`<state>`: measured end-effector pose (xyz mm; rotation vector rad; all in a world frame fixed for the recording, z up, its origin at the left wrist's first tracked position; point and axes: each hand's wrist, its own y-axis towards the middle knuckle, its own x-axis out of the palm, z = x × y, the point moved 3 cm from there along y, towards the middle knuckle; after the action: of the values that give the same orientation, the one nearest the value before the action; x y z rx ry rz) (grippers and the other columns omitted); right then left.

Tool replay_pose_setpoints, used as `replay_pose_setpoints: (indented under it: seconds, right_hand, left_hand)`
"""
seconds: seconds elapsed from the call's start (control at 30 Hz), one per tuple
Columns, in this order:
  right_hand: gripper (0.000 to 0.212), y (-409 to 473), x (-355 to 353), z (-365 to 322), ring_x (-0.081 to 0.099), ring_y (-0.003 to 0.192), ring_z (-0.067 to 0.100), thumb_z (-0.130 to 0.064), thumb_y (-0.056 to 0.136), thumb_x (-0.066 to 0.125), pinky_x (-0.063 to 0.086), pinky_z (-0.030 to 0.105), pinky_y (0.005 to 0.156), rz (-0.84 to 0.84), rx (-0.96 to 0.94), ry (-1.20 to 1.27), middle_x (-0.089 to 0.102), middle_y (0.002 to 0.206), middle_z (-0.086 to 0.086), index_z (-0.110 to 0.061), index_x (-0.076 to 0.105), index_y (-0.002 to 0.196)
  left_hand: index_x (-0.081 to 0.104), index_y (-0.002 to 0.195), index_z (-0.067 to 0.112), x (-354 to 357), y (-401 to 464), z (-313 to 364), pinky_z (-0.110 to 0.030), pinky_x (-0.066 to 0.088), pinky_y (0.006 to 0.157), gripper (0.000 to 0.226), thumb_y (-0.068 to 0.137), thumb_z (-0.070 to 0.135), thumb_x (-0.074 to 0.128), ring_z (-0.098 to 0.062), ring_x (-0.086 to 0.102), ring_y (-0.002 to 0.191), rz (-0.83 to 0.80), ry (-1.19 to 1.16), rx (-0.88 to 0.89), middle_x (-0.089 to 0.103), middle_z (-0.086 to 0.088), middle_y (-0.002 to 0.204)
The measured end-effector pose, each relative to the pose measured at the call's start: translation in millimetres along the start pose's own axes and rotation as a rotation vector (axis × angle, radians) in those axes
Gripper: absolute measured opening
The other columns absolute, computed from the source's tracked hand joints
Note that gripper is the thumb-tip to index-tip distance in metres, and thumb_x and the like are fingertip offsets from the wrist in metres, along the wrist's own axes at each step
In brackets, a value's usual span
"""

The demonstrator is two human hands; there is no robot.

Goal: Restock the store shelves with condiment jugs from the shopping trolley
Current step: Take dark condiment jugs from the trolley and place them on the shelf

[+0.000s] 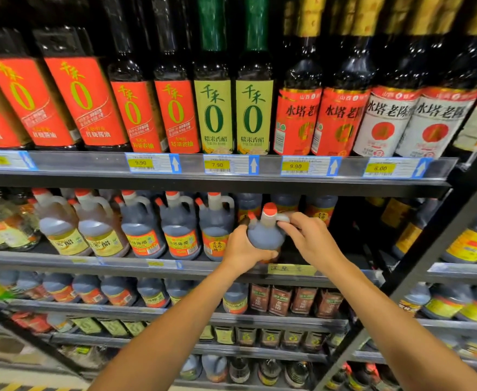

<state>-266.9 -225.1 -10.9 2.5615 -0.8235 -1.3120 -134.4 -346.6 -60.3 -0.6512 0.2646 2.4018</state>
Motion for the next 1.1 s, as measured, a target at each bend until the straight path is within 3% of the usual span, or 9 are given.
replay_pose_setpoints:
  seconds: [0.07,0.3,0.47,0.57,0.67,0.77,0.87,0.97,1.1]
  right_hand:
    - [0.024,10,4,9,0.064,0.077,0.019,-0.032,0.101,0.057,0.046,0.038,0.067,-0.005,0.048,-0.031,0.066,0.077,-0.007,-0.015,0.067,0.087]
    - [0.022,31,13,27,0.061,0.116,0.032,-0.019,0.1,0.053,0.053,0.051,0.096,-0.057,0.114,0.094,0.068,0.123,0.004,-0.028,0.062,0.118]
    - [0.034,41,22,37,0.06,0.115,0.035,-0.059,0.091,0.039,0.053,0.054,0.095,-0.033,0.108,0.107,0.066,0.123,-0.001,-0.041,0.054,0.115]
    - [0.033,44,26,33,0.06,0.113,0.037,-0.06,0.093,0.039,0.053,0.054,0.091,-0.061,0.121,0.091,0.065,0.124,0.0,-0.042,0.053,0.117]
    - [0.023,34,22,17,0.059,0.11,0.038,-0.042,0.103,0.045,0.051,0.051,0.09,-0.03,0.151,0.137,0.066,0.122,0.008,-0.03,0.055,0.12]
    - [0.048,17,28,21,0.062,0.087,0.035,-0.053,0.098,0.053,0.048,0.048,0.075,-0.063,0.262,0.258,0.068,0.093,0.019,-0.006,0.058,0.107]
    - [0.077,-3,43,29,0.059,0.083,0.019,-0.076,0.075,0.065,0.05,0.035,0.071,-0.228,0.375,0.261,0.061,0.091,0.004,-0.006,0.053,0.104]
    - [0.098,-5,58,38,0.067,0.102,0.019,-0.089,0.056,0.068,0.058,0.046,0.087,-0.267,0.343,0.265,0.065,0.117,0.001,-0.02,0.047,0.124]
    - [0.077,-1,60,40,0.067,0.088,0.021,-0.08,0.065,0.07,0.058,0.041,0.077,-0.209,0.356,0.171,0.067,0.099,0.003,-0.017,0.054,0.104]
  left_hand:
    - [0.06,0.115,0.016,2,8,-7,-0.045,0.06,0.078,0.099,0.033,0.065,0.087,-0.018,0.068,0.096,0.012,-0.005,-0.023,0.07,0.002,0.108]
    - [0.061,0.111,0.011,5,6,8,-0.034,0.056,0.074,0.069,0.059,0.041,0.094,-0.019,0.067,0.095,0.04,-0.017,-0.071,0.07,-0.002,0.105]
    - [0.055,0.12,0.017,2,-7,-1,-0.04,0.056,0.092,0.075,0.058,0.045,0.086,-0.013,0.064,0.107,0.04,-0.108,-0.037,0.066,0.006,0.117]
    - [0.052,0.136,0.015,-15,-26,-11,-0.029,0.05,0.101,0.069,0.077,0.027,0.086,-0.006,0.057,0.116,0.082,-0.177,0.014,0.06,0.01,0.128]
    - [0.061,0.125,0.013,-42,-42,-26,-0.031,0.057,0.092,0.047,0.083,0.015,0.081,-0.011,0.067,0.104,0.271,-0.281,0.029,0.069,0.003,0.113]
    - [0.062,0.115,0.015,-62,-50,-36,-0.03,0.057,0.082,0.037,0.083,0.018,0.081,-0.014,0.067,0.093,0.457,-0.281,0.025,0.069,0.001,0.101]
    - [0.055,0.125,0.018,-69,-51,-41,-0.029,0.053,0.086,0.052,0.081,0.029,0.082,-0.011,0.059,0.097,0.559,-0.221,-0.016,0.06,0.002,0.111]
    - [0.041,0.142,0.015,-60,-47,-42,-0.031,0.047,0.099,0.078,0.08,0.036,0.083,-0.015,0.051,0.115,0.537,-0.189,-0.062,0.045,-0.001,0.133]
    - [0.026,0.155,0.011,-38,-37,-34,-0.045,0.038,0.113,0.101,0.078,0.051,0.079,-0.023,0.034,0.141,0.527,-0.205,-0.157,0.031,-0.003,0.153]
